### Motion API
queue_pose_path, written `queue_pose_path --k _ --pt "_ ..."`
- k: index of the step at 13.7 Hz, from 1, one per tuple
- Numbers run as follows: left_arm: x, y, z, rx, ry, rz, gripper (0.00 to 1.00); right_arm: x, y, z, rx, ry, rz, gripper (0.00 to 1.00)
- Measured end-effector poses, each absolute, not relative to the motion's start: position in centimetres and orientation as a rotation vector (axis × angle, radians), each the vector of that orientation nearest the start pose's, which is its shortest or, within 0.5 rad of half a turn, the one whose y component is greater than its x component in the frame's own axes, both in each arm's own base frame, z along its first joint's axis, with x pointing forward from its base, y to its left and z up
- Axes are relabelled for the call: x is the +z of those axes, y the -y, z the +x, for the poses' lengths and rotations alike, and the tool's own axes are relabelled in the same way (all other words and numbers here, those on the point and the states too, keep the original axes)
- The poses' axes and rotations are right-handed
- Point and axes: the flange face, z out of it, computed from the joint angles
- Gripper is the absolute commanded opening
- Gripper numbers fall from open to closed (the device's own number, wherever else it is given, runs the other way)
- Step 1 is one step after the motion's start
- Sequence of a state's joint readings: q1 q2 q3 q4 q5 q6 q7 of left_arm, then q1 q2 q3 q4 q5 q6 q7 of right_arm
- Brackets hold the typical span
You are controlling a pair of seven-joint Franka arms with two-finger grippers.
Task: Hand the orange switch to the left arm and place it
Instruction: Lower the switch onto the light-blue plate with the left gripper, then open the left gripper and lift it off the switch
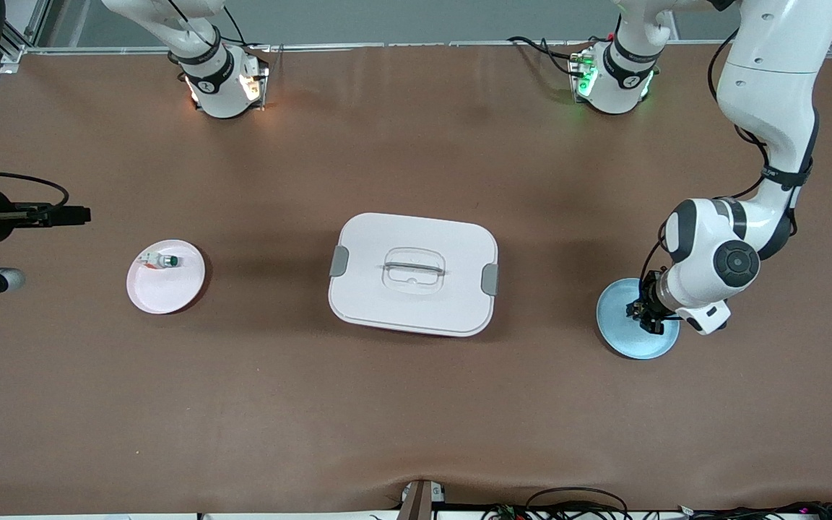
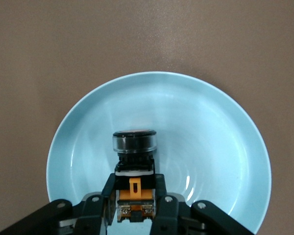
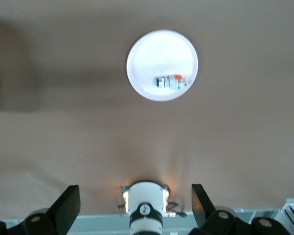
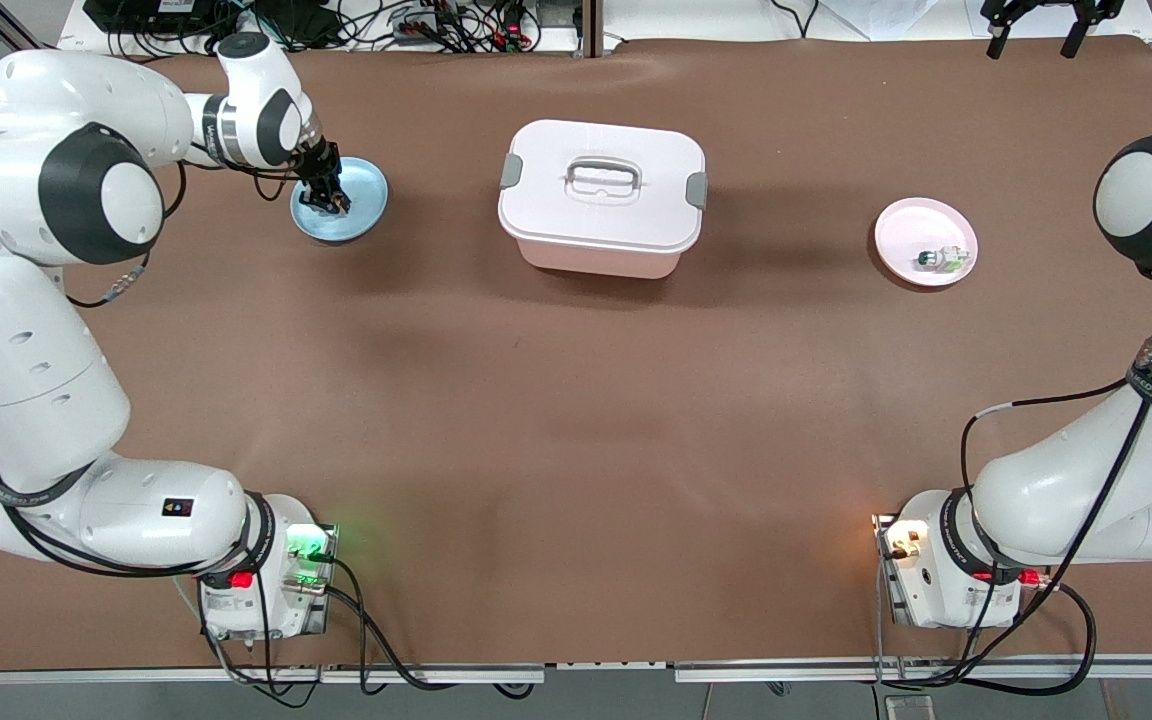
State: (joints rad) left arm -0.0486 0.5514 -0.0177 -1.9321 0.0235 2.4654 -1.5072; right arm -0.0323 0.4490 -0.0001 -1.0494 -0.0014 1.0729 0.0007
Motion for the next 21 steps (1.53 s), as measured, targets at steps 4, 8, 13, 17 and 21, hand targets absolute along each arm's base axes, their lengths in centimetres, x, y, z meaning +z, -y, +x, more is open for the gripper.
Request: queue_pose_path --k 4,8,13,17,21 --pt "19.7 4.1 62.1 0.004 2.043 -2.37 1.0 56.3 1.4 60.8 0.527 -0.036 -3.092 1.0" --pt "20.3 4.4 62.7 -0.036 2.055 -2.395 1.0 58.1 1.4 59.4 0.412 -0.036 -3.11 1.0" --pt "22.8 4.4 63.3 -0.082 1.978 -2.485 1.0 59.8 1.2 58.9 0.306 -0.034 -3.103 1.0" --pt "23.5 4.5 62.8 -0.014 1.572 -2.711 1.0 59.8 1.0 58.6 0.3 -0.031 -3.103 1.0" --pt "23.8 4.6 62.9 -0.01 1.003 -2.966 1.0 59.7 1.0 58.4 0.301 -0.03 -3.103 1.0"
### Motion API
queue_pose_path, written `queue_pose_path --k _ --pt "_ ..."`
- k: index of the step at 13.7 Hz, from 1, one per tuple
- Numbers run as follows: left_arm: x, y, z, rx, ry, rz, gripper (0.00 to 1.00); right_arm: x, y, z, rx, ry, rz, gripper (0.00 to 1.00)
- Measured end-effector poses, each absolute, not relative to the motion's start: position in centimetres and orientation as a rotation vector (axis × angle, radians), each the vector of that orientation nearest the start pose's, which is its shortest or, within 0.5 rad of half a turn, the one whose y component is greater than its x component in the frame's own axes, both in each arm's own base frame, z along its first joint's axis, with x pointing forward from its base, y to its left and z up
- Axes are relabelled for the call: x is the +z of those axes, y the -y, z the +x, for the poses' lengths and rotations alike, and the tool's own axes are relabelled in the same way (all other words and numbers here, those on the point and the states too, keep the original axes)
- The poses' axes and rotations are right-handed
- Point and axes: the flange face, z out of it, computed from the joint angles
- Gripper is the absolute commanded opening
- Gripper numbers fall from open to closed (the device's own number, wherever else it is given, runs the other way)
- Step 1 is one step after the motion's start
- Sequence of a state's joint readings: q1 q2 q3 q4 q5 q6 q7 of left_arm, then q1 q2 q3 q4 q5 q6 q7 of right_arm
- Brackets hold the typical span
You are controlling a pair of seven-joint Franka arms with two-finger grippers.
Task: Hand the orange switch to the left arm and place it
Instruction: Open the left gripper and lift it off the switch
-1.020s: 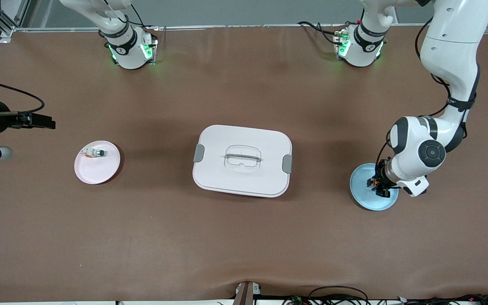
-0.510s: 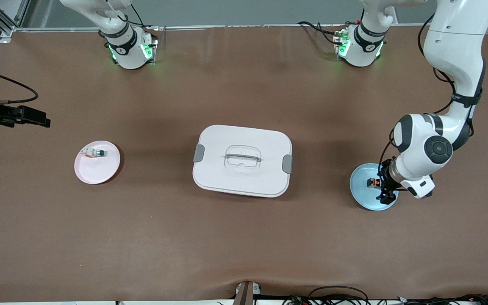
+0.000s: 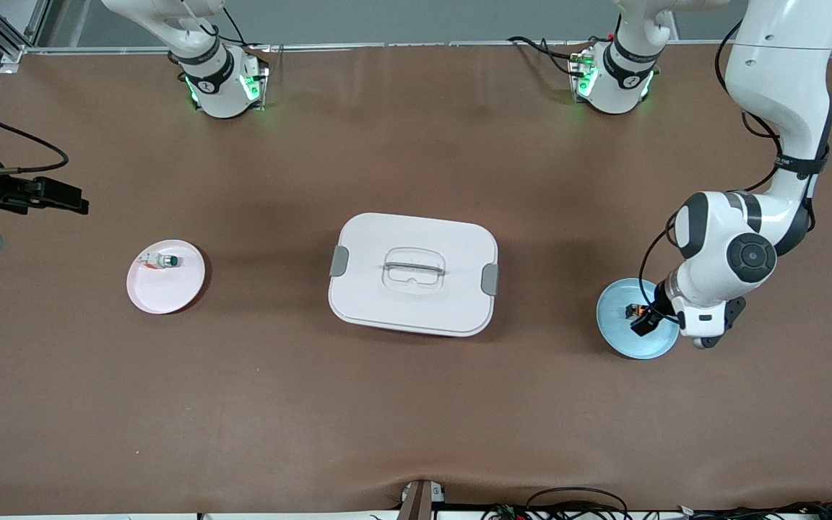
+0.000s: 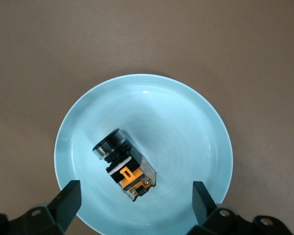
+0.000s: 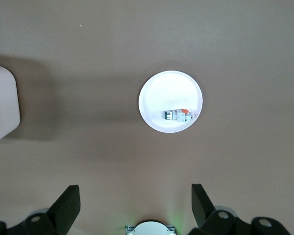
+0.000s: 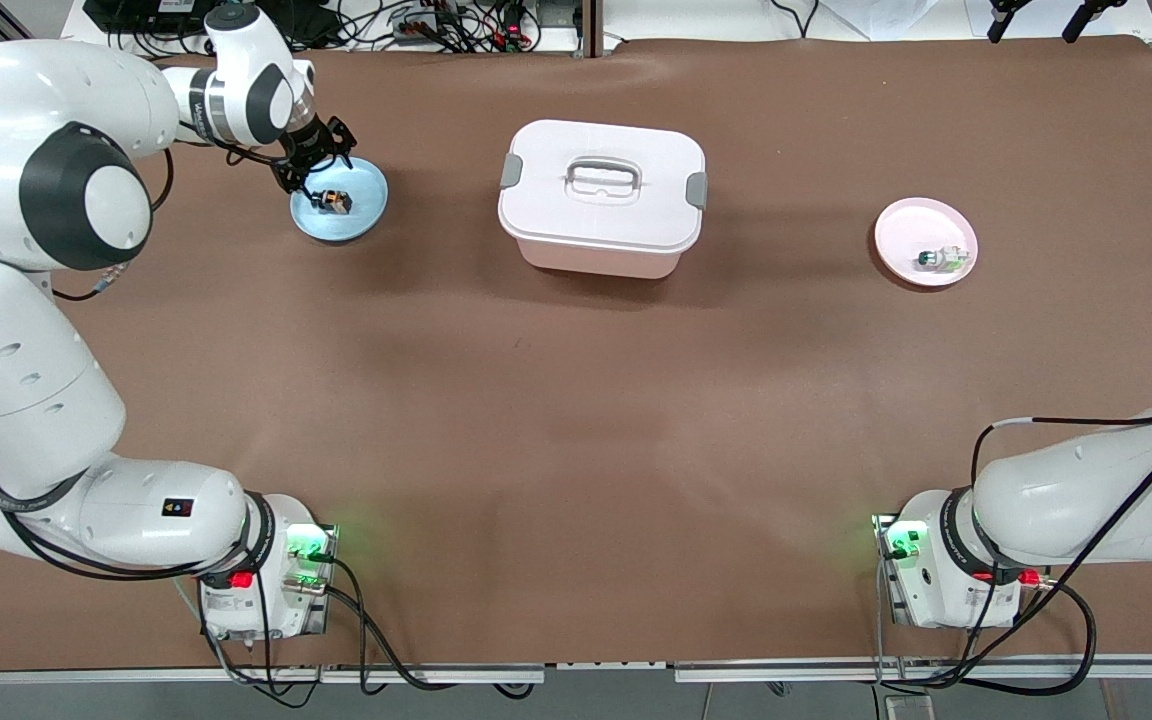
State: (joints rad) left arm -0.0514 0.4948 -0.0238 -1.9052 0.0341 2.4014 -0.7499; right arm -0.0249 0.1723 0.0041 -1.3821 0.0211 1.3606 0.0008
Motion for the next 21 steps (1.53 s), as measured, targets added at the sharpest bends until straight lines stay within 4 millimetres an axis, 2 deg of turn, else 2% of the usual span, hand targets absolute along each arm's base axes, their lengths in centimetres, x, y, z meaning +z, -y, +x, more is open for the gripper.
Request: queue_pose_path --k 2,4,8,11,14,16,18,21 --pt "23.8 4.9 62.9 -0.008 0.651 -3.065 1.0 60.1 1.0 58.2 0.271 -0.03 -3.106 1.0" --pt "23.9 4.9 63.0 -0.009 0.385 -3.109 1.0 60.3 0.9 57.7 0.21 -0.029 -3.112 1.0" --pt "24.5 4.8 63.2 -0.027 0.164 -3.13 1.0 60.6 0.8 55.5 0.142 -0.029 -3.116 1.0" --pt "25.1 4.1 63.5 -0.044 -0.041 -3.133 1.0 61.1 0.8 54.8 0.128 -0.029 -3.117 1.0" --pt "25.3 3.3 63.6 -0.048 -0.089 -3.131 1.0 61.6 0.8 54.5 0.116 -0.029 -3.118 1.0" --pt "26.0 3.1 64.0 -0.071 -0.084 -3.131 1.0 61.9 0.8 54.1 0.109 -0.029 -3.118 1.0" --pt "28.2 2.6 64.5 -0.13 -0.07 -3.129 1.0 62.0 0.7 53.5 0.108 -0.029 -3.118 1.0" --pt "33.0 1.8 64.7 -0.225 -0.05 -3.122 1.0 62.2 0.7 53.0 0.106 -0.029 -3.118 1.0"
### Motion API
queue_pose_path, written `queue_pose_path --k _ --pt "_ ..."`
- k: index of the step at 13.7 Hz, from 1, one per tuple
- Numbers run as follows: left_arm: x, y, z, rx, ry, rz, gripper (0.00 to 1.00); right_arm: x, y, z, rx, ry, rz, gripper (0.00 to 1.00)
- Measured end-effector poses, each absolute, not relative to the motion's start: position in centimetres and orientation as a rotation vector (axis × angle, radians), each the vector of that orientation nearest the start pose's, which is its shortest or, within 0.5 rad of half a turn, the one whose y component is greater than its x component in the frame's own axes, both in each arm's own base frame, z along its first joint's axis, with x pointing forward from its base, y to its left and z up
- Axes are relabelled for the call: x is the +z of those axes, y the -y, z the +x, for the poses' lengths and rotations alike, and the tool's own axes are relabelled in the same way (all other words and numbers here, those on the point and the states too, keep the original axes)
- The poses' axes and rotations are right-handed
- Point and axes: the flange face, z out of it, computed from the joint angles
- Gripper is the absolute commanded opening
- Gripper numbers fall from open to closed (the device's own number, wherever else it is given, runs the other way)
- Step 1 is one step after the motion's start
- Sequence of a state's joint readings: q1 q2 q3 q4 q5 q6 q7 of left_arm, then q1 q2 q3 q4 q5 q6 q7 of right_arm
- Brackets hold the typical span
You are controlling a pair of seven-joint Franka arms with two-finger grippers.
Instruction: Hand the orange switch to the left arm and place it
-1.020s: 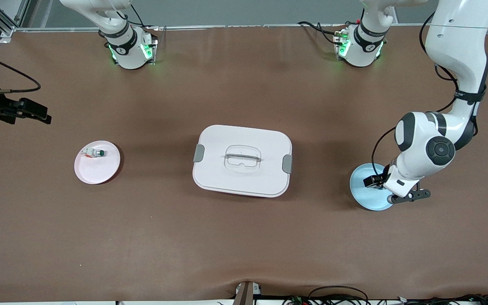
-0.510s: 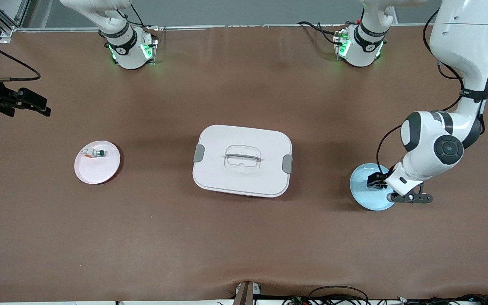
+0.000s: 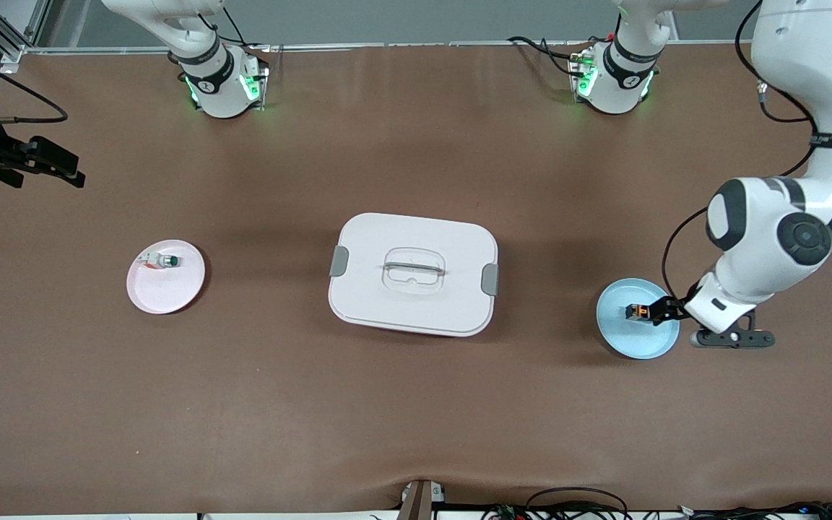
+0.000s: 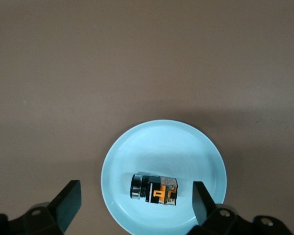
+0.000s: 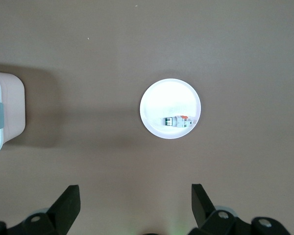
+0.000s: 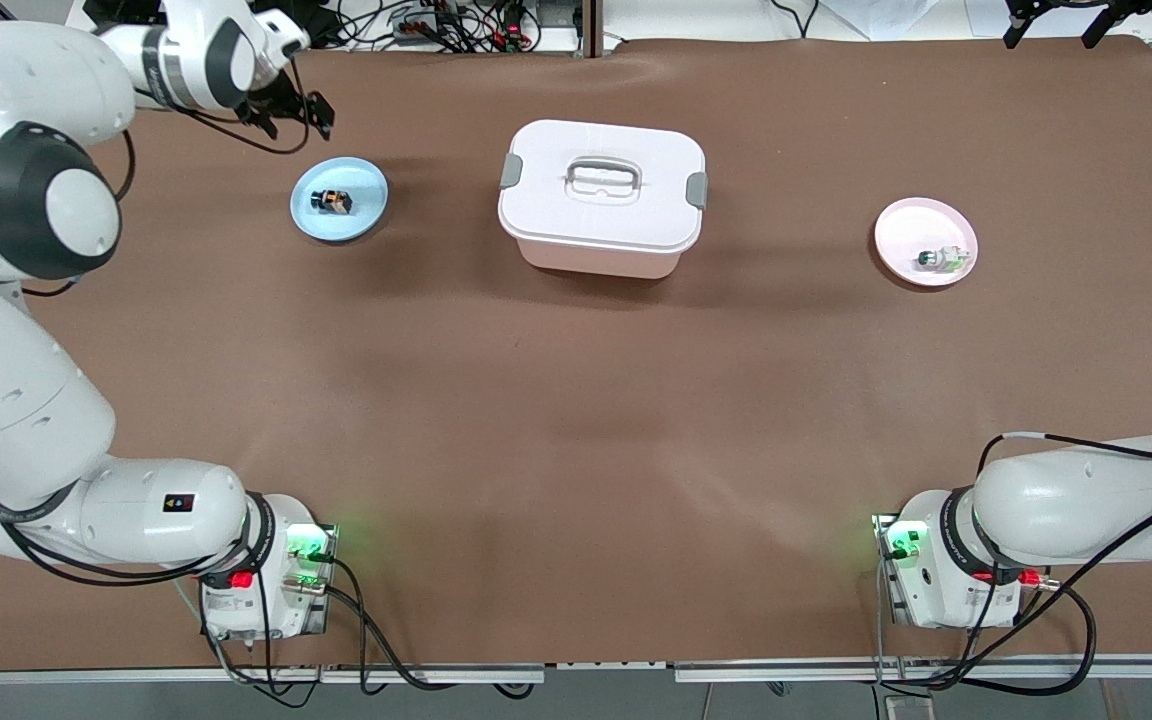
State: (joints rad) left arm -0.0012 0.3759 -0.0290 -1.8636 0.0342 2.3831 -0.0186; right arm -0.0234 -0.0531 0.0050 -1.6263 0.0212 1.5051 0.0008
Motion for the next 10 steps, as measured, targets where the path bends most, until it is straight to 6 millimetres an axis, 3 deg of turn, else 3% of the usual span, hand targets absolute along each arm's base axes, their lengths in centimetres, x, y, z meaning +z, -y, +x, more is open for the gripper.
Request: queue_pose_path --k 7,10 --pt "43.3 2.0 62.8 -0.232 -0.013 -3.118 1.0 62.2 0.6 52.9 0.101 -0.047 -3.118 1.0" --pt "48.6 2.2 62.7 -0.19 0.028 -3.123 1.0 62.2 -0.4 52.8 0.103 -0.061 -3.118 1.0"
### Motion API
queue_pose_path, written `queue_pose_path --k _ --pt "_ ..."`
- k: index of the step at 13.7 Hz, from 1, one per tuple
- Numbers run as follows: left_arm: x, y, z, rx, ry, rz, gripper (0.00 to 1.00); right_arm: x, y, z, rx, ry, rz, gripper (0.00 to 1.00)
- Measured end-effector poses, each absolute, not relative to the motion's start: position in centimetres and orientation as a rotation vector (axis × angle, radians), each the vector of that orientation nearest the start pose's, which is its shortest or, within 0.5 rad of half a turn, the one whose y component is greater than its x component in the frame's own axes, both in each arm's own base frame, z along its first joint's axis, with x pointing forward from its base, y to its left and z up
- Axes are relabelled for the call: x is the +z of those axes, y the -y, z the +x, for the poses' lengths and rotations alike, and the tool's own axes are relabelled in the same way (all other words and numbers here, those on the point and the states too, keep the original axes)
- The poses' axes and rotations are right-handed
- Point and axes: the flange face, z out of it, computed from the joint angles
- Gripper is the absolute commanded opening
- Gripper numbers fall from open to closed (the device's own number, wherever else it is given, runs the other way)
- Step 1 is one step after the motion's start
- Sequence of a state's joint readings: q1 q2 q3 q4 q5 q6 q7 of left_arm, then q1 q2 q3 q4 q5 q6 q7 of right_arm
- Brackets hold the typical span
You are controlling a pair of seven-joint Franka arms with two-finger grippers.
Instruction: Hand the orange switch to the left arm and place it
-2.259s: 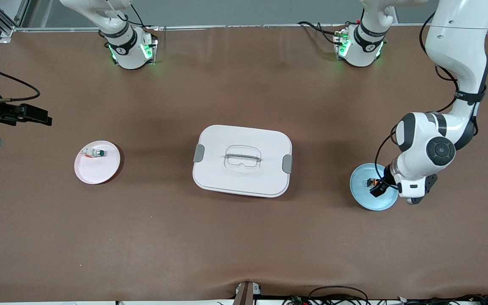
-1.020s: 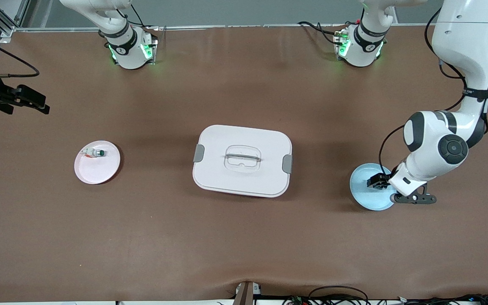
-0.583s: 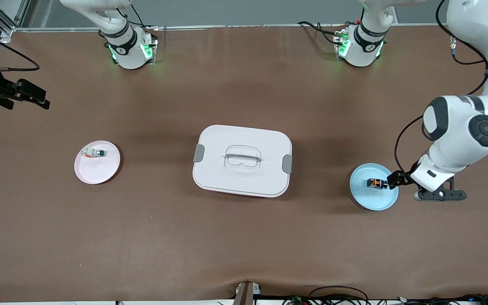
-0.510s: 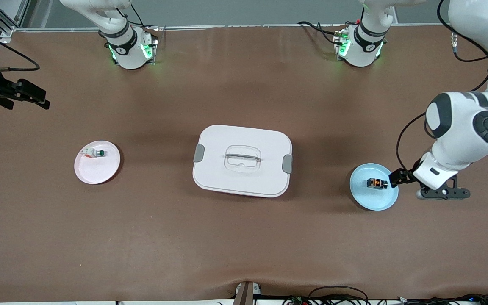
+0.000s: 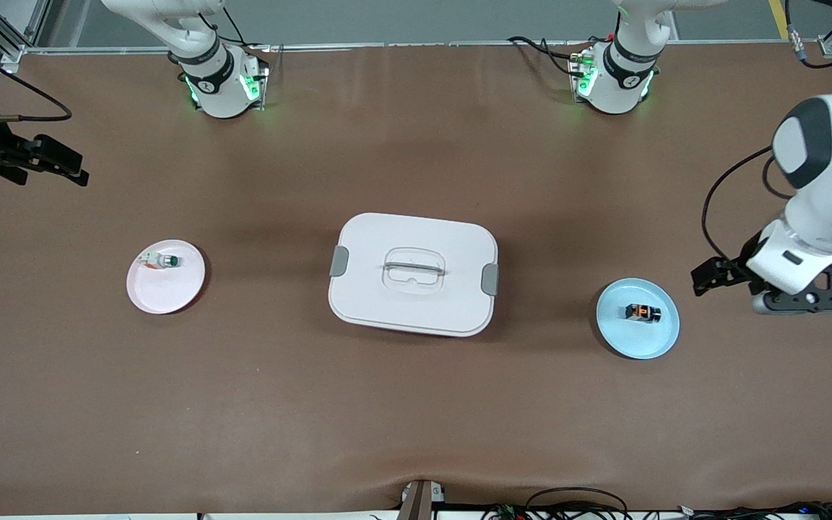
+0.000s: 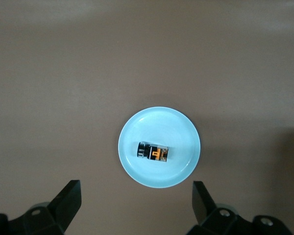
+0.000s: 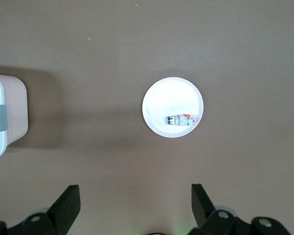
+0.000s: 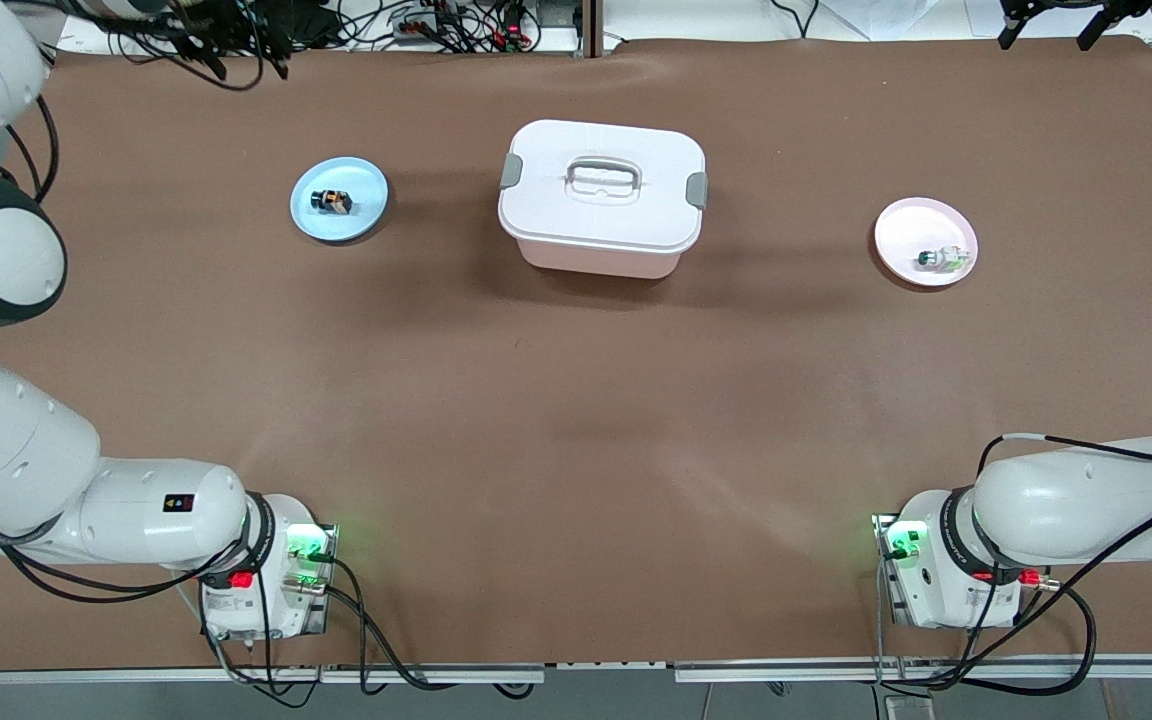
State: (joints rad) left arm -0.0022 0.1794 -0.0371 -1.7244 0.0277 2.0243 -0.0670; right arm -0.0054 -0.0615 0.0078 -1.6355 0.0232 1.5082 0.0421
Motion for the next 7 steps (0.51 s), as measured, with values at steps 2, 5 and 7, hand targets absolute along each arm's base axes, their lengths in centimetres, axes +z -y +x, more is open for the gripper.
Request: queue_pose_path --k 2,5,7 --pt "50.9 2.4 62.9 -0.213 0.054 -3.125 1.0 62.5 -1.2 52.7 0.095 -0.051 -3.113 1.0" --pt "51.9 3.7 62.9 -0.23 0.08 -3.132 1.0 62.8 -1.4 52.5 0.082 -0.048 -3.107 1.0" --pt "52.9 3.9 62.4 -0.213 0.078 -3.132 1.0 62.9 -1.4 52.5 0.078 -0.048 -3.106 1.0"
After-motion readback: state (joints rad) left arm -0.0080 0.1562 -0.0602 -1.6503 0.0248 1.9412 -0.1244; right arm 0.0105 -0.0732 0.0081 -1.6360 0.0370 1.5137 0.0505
